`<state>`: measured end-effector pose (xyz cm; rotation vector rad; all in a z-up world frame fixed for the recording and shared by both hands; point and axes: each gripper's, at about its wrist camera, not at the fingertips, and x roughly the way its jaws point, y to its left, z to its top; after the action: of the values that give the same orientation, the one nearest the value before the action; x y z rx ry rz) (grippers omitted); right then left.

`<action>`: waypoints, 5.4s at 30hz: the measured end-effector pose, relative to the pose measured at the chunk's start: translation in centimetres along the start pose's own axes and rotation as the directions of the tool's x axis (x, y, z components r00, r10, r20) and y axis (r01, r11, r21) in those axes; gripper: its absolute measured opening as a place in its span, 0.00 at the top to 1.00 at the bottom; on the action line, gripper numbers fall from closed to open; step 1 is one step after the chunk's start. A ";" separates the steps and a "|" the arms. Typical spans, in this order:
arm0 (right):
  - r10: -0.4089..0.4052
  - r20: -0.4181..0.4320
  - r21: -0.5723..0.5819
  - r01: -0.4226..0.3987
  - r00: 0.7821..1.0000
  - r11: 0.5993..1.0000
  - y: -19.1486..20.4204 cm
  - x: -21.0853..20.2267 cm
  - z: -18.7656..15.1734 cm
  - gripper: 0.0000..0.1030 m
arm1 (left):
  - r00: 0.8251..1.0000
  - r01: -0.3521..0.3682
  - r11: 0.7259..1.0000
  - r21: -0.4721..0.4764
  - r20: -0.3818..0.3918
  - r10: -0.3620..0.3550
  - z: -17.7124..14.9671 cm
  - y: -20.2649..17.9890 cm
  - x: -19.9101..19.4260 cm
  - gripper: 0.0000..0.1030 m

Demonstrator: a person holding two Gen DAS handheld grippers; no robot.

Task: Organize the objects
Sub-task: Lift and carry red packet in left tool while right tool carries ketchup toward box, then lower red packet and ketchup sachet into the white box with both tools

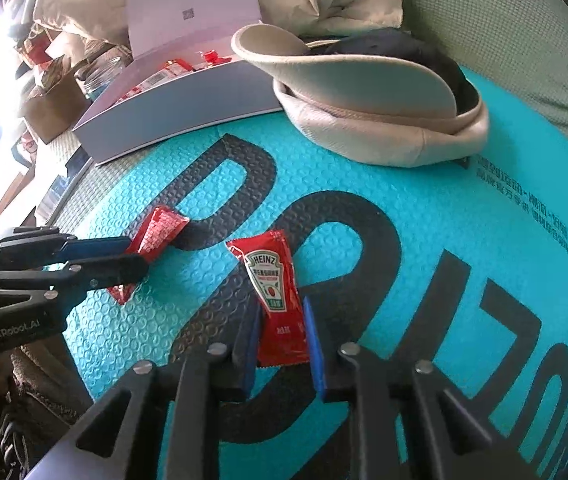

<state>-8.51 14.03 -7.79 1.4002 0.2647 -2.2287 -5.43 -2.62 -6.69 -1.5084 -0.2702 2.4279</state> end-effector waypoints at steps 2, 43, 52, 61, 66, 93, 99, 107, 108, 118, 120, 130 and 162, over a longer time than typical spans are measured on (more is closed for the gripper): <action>-0.001 0.009 -0.003 0.001 1.000 1.000 0.3 -0.3 0.0 0.90 | 1.000 0.005 1.000 -0.002 0.004 -0.005 0.0 0.0 -0.2 0.81; -0.058 0.033 0.020 0.058 0.998 0.998 2.4 -0.9 -0.5 0.92 | 0.999 0.015 0.999 -0.041 0.037 -0.014 -3.0 2.1 -2.3 0.81; -0.013 0.048 -0.021 0.014 0.999 1.000 3.7 -1.6 -0.2 0.92 | 0.997 -0.018 0.997 -0.074 0.076 0.024 -3.9 2.7 -4.5 0.81; 0.048 0.047 -0.093 -0.043 0.998 0.995 6.1 -1.9 0.2 0.92 | 0.990 -0.070 0.990 -0.123 0.111 0.084 -5.3 3.6 -6.3 0.81; 0.090 0.040 -0.156 -0.083 0.995 0.984 8.1 -1.9 0.6 0.92 | 0.983 -0.108 0.977 -0.182 0.129 0.133 -6.5 4.5 -7.4 0.81; 0.220 -0.003 -0.440 -0.199 0.975 0.876 11.3 -6.4 -2.2 0.93 | 0.935 -0.194 0.902 -0.386 0.205 0.289 -12.0 1.0 -11.1 0.81; 0.238 -0.004 -0.450 -0.214 0.971 0.867 10.9 -6.5 -1.7 0.93 | 0.933 -0.214 0.899 -0.382 0.194 0.304 -11.1 0.7 -11.0 0.81; 0.250 0.028 -0.435 -0.213 0.968 0.875 11.2 -6.5 0.6 0.93 | 0.945 -0.204 0.923 -0.327 0.179 0.272 -8.2 1.9 -10.3 0.81; 0.250 0.032 -0.431 -0.212 0.968 0.877 11.2 -6.4 0.8 0.93 | 0.947 -0.206 0.926 -0.317 0.173 0.270 -7.7 2.2 -10.1 0.81; 0.234 0.064 -0.366 -0.195 0.970 0.910 12.1 -5.3 3.5 0.93 | 0.962 -0.194 0.955 -0.223 0.148 0.230 -4.3 4.9 -9.5 0.81; 0.228 0.072 -0.350 -0.190 0.971 0.917 12.3 -5.1 4.2 0.93 | 0.964 -0.188 0.960 -0.209 0.148 0.222 -3.7 5.6 -9.4 0.81; 0.184 0.086 -0.328 -0.147 0.979 0.933 13.4 -4.1 7.1 0.93 | 0.975 -0.147 0.975 -0.165 0.144 0.171 -0.2 8.2 -8.8 0.81; 0.171 0.145 -0.311 -0.119 0.974 0.943 13.6 0.0 18.6 0.93 | 0.974 -0.179 0.984 0.000 0.137 0.178 11.5 12.9 -7.3 0.81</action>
<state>-16.41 -5.33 1.94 1.0276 0.4082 -2.0677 -14.35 -17.36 0.78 -1.4183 -0.1513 2.6737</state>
